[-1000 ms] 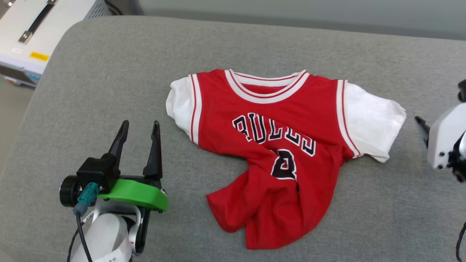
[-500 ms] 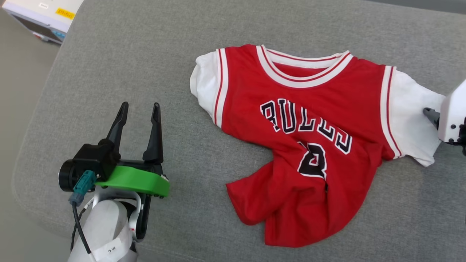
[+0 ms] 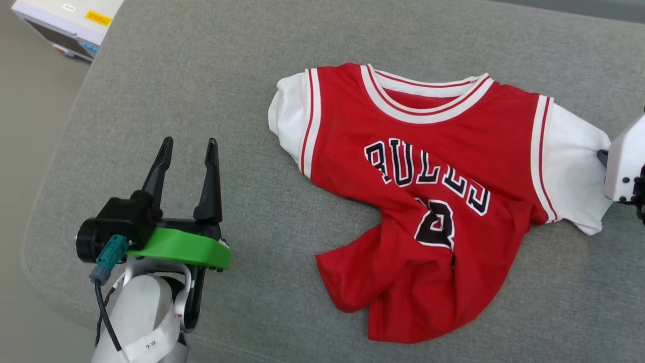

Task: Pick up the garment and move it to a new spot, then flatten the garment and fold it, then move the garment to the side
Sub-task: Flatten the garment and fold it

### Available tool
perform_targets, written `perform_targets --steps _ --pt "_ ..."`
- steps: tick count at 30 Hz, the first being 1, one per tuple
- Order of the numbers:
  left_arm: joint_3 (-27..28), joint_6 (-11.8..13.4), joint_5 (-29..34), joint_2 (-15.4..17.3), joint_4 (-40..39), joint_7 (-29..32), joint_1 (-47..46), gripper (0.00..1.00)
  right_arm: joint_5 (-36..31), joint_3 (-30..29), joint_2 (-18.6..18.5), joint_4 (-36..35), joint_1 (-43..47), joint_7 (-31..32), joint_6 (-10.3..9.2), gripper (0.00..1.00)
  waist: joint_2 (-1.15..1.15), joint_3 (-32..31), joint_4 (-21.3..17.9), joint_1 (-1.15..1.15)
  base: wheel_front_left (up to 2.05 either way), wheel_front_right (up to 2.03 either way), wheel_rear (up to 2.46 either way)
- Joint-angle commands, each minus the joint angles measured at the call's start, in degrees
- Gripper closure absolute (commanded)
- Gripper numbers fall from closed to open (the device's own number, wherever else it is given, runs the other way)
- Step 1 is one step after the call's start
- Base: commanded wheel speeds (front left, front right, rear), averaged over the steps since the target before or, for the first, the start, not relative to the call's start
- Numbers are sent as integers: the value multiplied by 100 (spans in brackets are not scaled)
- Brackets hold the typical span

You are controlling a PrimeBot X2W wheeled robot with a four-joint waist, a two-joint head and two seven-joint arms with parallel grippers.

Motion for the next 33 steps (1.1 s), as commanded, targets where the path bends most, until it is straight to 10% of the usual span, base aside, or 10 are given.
perform_targets --steps 1,19,33 --pt "46 -38 45 -24 12 -34 -16 0 41 4 -36 133 261 -63 -1 100 0 -136 -118 0 0 0 0" --pt "-167 -437 -93 373 389 799 -632 0 -102 -18 -492 207 664 -826 -1 100 0 -326 -773 0 0 0 0" --pt "-1322 -669 -2038 1296 1417 4800 -3538 0 -71 296 -268 -43 28 -881 -1 100 0 284 -1365 0 0 0 0"
